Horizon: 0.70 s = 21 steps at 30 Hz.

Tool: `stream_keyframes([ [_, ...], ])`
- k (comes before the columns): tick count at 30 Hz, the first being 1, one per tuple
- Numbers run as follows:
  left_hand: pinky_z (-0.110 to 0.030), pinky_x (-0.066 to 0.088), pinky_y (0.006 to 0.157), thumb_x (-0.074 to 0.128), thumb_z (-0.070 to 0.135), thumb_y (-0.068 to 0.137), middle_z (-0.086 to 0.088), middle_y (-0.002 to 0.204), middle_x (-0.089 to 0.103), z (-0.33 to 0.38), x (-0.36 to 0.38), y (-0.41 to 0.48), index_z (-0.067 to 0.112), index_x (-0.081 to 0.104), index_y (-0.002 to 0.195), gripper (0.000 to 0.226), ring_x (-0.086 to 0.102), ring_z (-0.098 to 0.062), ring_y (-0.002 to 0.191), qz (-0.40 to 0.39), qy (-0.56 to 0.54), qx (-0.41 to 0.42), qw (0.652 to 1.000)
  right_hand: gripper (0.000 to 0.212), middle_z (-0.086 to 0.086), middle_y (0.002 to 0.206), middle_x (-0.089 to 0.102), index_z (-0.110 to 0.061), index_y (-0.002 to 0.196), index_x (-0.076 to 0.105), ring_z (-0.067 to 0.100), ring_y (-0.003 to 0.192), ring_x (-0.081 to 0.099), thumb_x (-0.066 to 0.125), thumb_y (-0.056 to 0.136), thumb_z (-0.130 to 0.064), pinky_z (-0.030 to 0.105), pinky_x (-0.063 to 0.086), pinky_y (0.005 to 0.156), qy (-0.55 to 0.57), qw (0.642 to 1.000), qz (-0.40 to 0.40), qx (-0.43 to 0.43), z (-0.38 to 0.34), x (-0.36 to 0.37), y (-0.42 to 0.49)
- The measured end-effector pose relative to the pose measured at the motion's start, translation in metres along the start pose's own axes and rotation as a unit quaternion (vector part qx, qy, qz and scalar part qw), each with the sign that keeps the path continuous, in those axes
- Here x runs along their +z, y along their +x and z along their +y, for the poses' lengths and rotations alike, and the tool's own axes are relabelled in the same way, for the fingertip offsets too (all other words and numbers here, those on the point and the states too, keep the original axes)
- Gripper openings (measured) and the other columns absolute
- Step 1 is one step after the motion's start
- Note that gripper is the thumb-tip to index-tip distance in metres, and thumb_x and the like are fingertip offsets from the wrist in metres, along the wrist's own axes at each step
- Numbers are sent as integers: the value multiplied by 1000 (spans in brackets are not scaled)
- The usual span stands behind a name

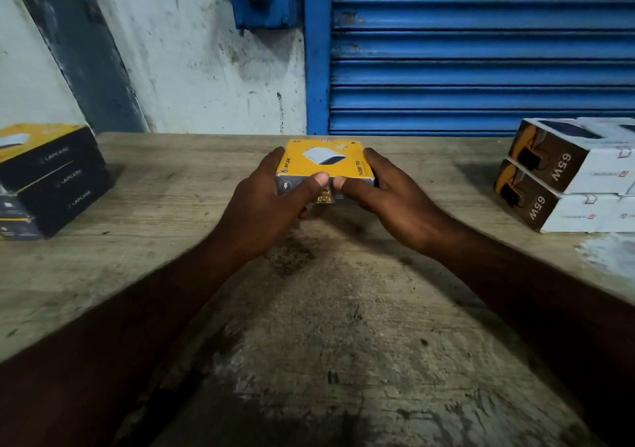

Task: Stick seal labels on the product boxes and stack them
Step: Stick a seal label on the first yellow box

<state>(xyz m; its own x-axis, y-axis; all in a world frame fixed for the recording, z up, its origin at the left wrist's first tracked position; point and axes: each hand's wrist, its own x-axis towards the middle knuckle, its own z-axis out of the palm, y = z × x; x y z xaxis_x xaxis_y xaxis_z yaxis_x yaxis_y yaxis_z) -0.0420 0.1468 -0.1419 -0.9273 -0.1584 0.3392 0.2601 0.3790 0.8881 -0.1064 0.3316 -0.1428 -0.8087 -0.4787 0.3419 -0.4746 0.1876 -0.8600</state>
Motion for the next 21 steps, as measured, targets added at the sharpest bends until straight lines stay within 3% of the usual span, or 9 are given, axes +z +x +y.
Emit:
stream_keyframes([
  [3,-53,60,85,74,62,79,12,95,73,-1,1,0,39,57,116,46,72,-15,81,-18,2,-5,1000,62,-14,125,69,-27,134,58,4,116,64,66,81,-59,41,48,108,-35,999,13,-4,1,-1,2],
  [5,-51,59,89,74,52,82,14,98,72,-2,2,1,39,47,132,58,72,-13,81,-20,-12,-21,1000,68,-15,122,70,-30,130,60,3,112,65,65,75,-70,39,50,105,-61,998,23,-2,1,-3,4],
  [7,-49,58,92,71,37,90,10,108,69,-2,3,1,28,32,153,74,72,-14,81,-35,-21,-32,999,65,-15,118,71,-29,126,62,2,108,66,66,75,-70,36,51,102,-83,996,31,-1,1,-6,4],
  [8,-49,58,93,68,30,93,10,107,70,-2,2,0,29,34,151,67,72,-14,81,-46,-27,-25,998,60,-14,117,71,-28,124,62,2,106,66,67,78,-67,34,52,100,-92,995,31,0,1,-7,4],
  [10,-47,58,92,63,21,96,16,94,73,-1,0,1,43,49,125,39,70,-11,79,-65,-42,-8,997,56,-13,115,72,-27,123,63,3,104,67,69,81,-64,32,53,97,-97,995,28,3,1,-8,4],
  [12,-45,59,89,59,18,99,22,87,72,-1,-4,3,43,54,106,26,67,-12,74,-74,-48,-10,996,59,-13,114,72,-28,122,65,3,102,67,66,78,-68,28,52,90,-110,994,20,1,1,-10,6],
  [15,-45,61,84,57,27,100,18,86,71,0,-6,4,33,59,110,12,67,-16,70,-84,-26,-9,996,36,-13,109,73,-31,116,68,0,96,67,71,88,-54,22,48,82,-118,993,5,-3,0,-16,7],
  [17,-43,62,80,60,28,98,15,91,73,1,-7,3,22,59,116,19,69,-16,71,-77,-12,-11,997,21,-15,101,74,-33,108,70,-2,89,67,73,90,-44,20,46,79,-107,994,-7,-4,-1,-20,7],
  [21,-32,60,81,67,23,94,9,116,73,2,-10,2,18,65,126,33,74,-15,90,-58,-17,-6,998,27,-10,103,77,-26,109,73,11,98,72,76,86,-40,44,56,94,-95,995,-25,-3,3,-28,8],
])
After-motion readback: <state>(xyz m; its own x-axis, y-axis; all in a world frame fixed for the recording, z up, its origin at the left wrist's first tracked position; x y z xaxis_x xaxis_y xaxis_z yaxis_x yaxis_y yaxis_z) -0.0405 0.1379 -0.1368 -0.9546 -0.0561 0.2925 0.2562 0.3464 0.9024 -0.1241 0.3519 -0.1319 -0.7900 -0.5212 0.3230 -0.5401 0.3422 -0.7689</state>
